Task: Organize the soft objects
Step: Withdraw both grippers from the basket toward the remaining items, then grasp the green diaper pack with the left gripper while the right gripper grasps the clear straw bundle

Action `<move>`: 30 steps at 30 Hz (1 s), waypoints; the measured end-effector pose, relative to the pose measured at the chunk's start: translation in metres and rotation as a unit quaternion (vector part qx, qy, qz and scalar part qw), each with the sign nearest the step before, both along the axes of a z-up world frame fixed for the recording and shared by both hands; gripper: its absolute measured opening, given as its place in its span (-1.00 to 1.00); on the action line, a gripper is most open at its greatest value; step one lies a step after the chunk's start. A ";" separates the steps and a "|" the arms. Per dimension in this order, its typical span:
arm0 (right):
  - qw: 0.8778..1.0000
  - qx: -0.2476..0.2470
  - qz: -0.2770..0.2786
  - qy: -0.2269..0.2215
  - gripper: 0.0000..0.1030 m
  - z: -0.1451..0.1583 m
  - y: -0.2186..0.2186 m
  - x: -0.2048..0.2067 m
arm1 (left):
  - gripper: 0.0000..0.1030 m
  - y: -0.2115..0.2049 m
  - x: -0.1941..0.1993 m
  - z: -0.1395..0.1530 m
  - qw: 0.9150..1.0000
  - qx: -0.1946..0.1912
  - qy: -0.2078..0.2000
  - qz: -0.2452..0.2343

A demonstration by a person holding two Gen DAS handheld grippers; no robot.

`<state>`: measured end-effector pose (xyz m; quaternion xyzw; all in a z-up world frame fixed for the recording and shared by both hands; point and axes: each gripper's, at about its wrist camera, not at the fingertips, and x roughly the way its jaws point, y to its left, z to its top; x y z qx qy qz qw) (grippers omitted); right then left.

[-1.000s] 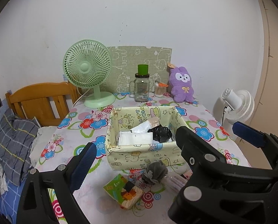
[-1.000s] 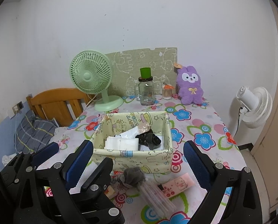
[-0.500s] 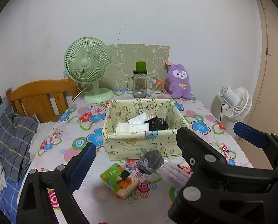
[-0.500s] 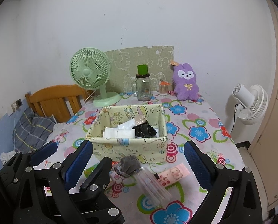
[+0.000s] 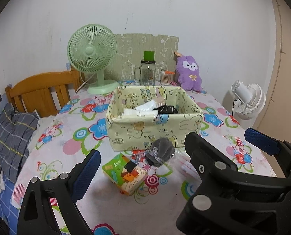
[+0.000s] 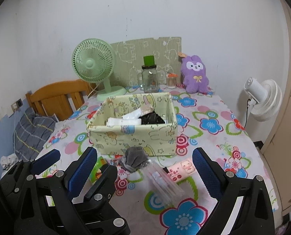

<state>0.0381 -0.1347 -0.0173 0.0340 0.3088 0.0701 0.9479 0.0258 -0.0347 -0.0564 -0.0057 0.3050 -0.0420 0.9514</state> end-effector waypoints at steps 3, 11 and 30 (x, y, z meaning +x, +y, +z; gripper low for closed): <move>1.000 -0.001 -0.003 0.007 0.93 -0.008 0.000 0.002 | 0.89 0.000 0.003 -0.009 1.000 -0.003 0.010 0.000; 0.999 0.003 -0.007 0.032 0.93 -0.029 -0.002 0.012 | 0.89 -0.001 0.013 -0.027 0.999 0.005 0.032 0.000; 0.995 0.005 -0.004 0.097 0.93 -0.078 -0.013 0.040 | 0.89 -0.011 0.038 -0.068 0.995 0.025 0.093 0.008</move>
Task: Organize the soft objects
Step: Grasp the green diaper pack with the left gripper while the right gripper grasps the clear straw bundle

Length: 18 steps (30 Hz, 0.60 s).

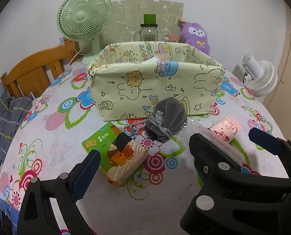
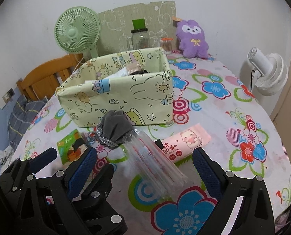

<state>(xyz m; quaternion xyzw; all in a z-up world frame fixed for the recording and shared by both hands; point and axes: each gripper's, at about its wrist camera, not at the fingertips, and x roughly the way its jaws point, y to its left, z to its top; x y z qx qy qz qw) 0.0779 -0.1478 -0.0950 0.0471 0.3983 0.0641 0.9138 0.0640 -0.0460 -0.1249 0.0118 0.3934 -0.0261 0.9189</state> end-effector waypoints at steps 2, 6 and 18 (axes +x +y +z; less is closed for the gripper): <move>1.000 0.000 0.001 0.005 0.93 -0.003 0.001 0.003 | 0.89 0.000 0.003 -0.003 1.000 0.003 0.006 0.003; 1.000 0.007 0.002 0.016 0.93 -0.011 0.000 0.009 | 0.89 0.002 0.007 -0.006 1.000 0.012 0.014 0.009; 0.999 0.005 -0.008 0.049 0.02 -0.029 0.003 0.019 | 0.89 0.007 0.016 -0.019 0.999 0.027 0.034 0.018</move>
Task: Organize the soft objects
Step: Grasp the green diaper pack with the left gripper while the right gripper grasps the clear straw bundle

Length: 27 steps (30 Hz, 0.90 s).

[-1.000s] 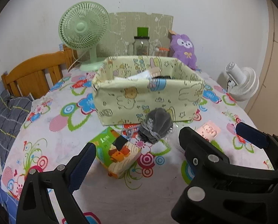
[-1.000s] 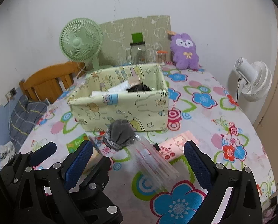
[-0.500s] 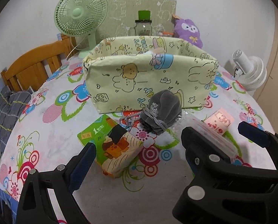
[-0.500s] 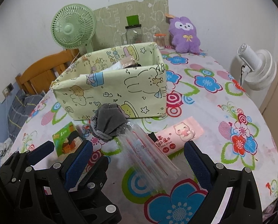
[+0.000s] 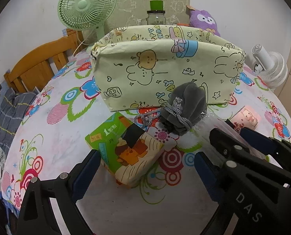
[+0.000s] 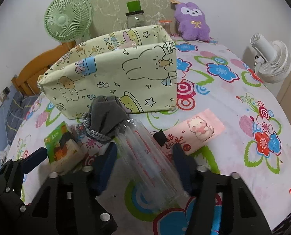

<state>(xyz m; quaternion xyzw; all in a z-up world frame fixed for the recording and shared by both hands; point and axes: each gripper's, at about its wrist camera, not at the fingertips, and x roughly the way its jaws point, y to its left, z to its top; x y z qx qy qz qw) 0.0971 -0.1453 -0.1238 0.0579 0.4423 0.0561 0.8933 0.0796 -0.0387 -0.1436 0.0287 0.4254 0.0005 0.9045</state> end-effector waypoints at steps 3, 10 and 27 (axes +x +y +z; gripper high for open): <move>1.000 -0.005 0.003 0.004 -0.17 0.000 0.002 0.000 | 0.89 0.000 0.000 0.000 1.000 -0.001 0.001 -0.002; 1.000 -0.013 0.006 0.001 -0.52 0.006 0.010 -0.005 | 0.89 0.006 -0.005 0.002 1.000 -0.011 -0.001 -0.003; 0.999 -0.032 0.010 -0.011 -0.53 0.018 0.040 -0.006 | 0.90 0.029 0.003 0.004 1.000 -0.028 -0.014 -0.004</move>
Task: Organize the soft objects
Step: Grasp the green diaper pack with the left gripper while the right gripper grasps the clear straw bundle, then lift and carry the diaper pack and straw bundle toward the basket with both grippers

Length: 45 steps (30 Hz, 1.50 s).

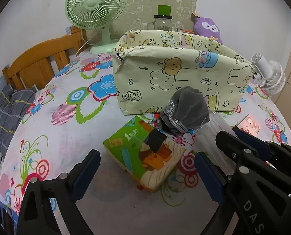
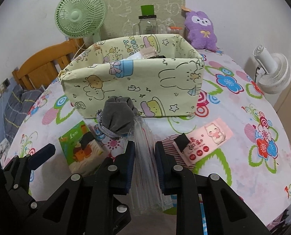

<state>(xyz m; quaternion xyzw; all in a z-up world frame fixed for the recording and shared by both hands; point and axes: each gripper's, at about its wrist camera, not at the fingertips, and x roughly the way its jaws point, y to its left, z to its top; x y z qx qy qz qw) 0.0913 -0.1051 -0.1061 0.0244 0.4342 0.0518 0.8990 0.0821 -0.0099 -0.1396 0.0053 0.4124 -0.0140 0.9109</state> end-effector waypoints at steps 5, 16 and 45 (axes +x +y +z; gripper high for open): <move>1.000 -0.001 -0.009 0.006 -0.53 -0.005 0.002 0.005 | 0.92 -0.001 0.013 -0.007 1.000 0.009 0.005 -0.016; 1.000 0.006 -0.018 0.019 -0.53 -0.012 0.000 0.010 | 0.92 -0.004 0.022 -0.014 0.999 0.015 0.018 -0.024; 0.999 0.030 -0.023 -0.030 -0.53 0.026 -0.020 -0.033 | 0.64 -0.019 -0.026 0.023 1.000 -0.003 -0.025 -0.016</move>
